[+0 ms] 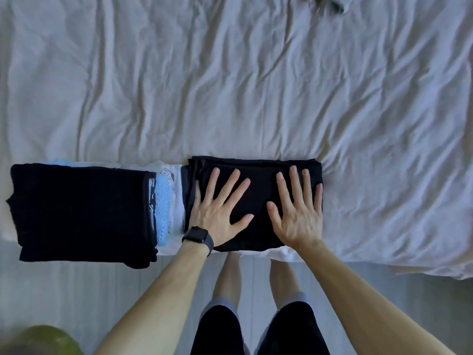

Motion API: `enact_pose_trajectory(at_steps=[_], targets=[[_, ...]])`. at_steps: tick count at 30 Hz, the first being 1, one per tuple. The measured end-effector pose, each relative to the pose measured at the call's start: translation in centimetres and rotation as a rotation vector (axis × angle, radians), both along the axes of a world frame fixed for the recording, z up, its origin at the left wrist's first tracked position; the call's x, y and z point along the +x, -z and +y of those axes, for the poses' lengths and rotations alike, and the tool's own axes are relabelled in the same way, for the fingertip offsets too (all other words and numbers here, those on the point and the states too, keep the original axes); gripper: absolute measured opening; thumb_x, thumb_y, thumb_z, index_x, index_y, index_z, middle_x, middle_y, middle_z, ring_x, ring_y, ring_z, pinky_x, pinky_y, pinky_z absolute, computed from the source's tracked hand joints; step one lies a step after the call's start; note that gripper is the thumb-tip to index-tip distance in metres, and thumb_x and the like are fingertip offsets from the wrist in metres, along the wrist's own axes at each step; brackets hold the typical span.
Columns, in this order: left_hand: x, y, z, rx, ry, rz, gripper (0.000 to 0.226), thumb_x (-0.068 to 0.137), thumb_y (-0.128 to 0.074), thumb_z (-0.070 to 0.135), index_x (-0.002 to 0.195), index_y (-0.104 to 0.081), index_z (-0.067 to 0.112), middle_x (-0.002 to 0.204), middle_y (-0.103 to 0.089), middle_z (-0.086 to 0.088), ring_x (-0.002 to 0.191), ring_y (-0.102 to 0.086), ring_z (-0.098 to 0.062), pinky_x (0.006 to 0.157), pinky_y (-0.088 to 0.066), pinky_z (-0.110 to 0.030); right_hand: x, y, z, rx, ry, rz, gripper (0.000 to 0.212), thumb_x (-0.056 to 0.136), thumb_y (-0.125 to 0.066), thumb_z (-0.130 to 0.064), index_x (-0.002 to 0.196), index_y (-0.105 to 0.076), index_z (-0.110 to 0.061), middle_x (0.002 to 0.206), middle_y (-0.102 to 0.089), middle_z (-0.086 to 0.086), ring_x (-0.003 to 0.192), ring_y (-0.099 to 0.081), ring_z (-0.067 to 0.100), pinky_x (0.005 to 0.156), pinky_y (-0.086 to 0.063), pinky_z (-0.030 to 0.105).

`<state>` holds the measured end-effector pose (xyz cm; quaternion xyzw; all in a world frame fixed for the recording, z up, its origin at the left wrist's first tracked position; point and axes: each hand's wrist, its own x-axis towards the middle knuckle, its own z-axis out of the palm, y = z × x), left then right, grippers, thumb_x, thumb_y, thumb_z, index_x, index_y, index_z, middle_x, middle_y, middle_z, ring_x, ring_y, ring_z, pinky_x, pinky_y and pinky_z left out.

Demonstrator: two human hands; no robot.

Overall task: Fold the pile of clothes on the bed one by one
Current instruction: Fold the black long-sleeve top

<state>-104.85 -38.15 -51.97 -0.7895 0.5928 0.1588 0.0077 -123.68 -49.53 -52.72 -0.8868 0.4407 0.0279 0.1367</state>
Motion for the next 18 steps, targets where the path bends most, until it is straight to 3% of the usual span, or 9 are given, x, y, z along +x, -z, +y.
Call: enact_pose_trajectory(at_steps=[4,7,9,11,14,16,18], targets=[[1.9,-2.4,-1.3,-0.121,-0.067,-0.045,0.069,0.092,-0.049,0.062,0.154,-0.035,0.036,0.163,-0.028,-0.006,0.148,-0.03,-0.03,0.114,-0.026,-0.061,1.0,-2.6,-0.8,-0.017,0.02,-0.062,0.069,0.096,-0.044,-0.057,0.157,-0.038,-0.025,0.165,-0.03,0.005,0.155,-0.015,0.034,0.119,-0.011,0.065],[3.6,-3.5,-2.7,-0.134,-0.063,-0.107,0.066,0.093,-0.046,0.063,0.152,-0.038,0.034,0.158,-0.037,-0.008,0.147,-0.029,-0.038,0.116,-0.02,-0.063,2.5,-4.9,-2.9,-0.007,0.102,-0.104,0.061,0.096,-0.046,-0.06,0.149,-0.047,-0.03,0.158,-0.038,0.003,0.153,-0.02,0.033,0.12,-0.009,0.062],[4.6,-3.3,-3.3,-0.028,-0.07,-0.062,0.067,0.092,-0.038,0.069,0.152,-0.035,0.037,0.153,-0.041,-0.008,0.143,-0.03,-0.041,0.115,-0.021,-0.061,3.3,-4.9,-4.5,0.121,0.159,-0.09,0.059,0.099,-0.037,-0.062,0.15,-0.043,-0.033,0.156,-0.04,0.002,0.148,-0.03,0.031,0.119,-0.024,0.058],[5.3,-2.9,-3.5,0.021,-0.102,0.009,0.066,0.093,-0.033,0.069,0.149,-0.04,0.035,0.141,-0.05,-0.006,0.133,-0.04,-0.037,0.108,-0.038,-0.055,3.6,-3.8,-5.6,0.186,0.152,-0.103,0.057,0.101,-0.034,-0.059,0.142,-0.052,-0.025,0.143,-0.052,0.004,0.132,-0.045,0.033,0.109,-0.039,0.054],[5.4,-2.4,-3.1,-0.024,-0.283,0.164,0.063,0.095,-0.034,0.062,0.143,-0.049,0.023,0.135,-0.051,-0.006,0.124,-0.046,-0.034,0.097,-0.048,-0.053,3.4,-1.9,-6.1,0.184,0.181,-0.169,0.053,0.102,-0.036,-0.051,0.124,-0.062,-0.011,0.123,-0.063,0.008,0.111,-0.056,0.037,0.098,-0.043,0.05],[4.7,-2.1,-3.0,-0.046,-0.346,0.195,0.063,0.097,-0.035,0.058,0.143,-0.048,0.018,0.139,-0.05,-0.009,0.127,-0.046,-0.034,0.101,-0.044,-0.055,3.3,-1.9,-6.0,0.205,0.194,-0.202,0.053,0.103,-0.036,-0.05,0.128,-0.061,-0.01,0.128,-0.062,0.009,0.116,-0.055,0.037,0.103,-0.041,0.048],[3.5,-2.2,-2.6,-0.124,-0.38,0.163,0.057,0.1,-0.041,0.048,0.145,-0.046,0.014,0.145,-0.047,-0.012,0.133,-0.043,-0.035,0.107,-0.04,-0.054,2.9,-3.2,-5.4,0.248,0.234,-0.236,0.056,0.104,-0.038,-0.05,0.142,-0.052,-0.012,0.146,-0.052,0.009,0.137,-0.043,0.032,0.115,-0.032,0.046]])
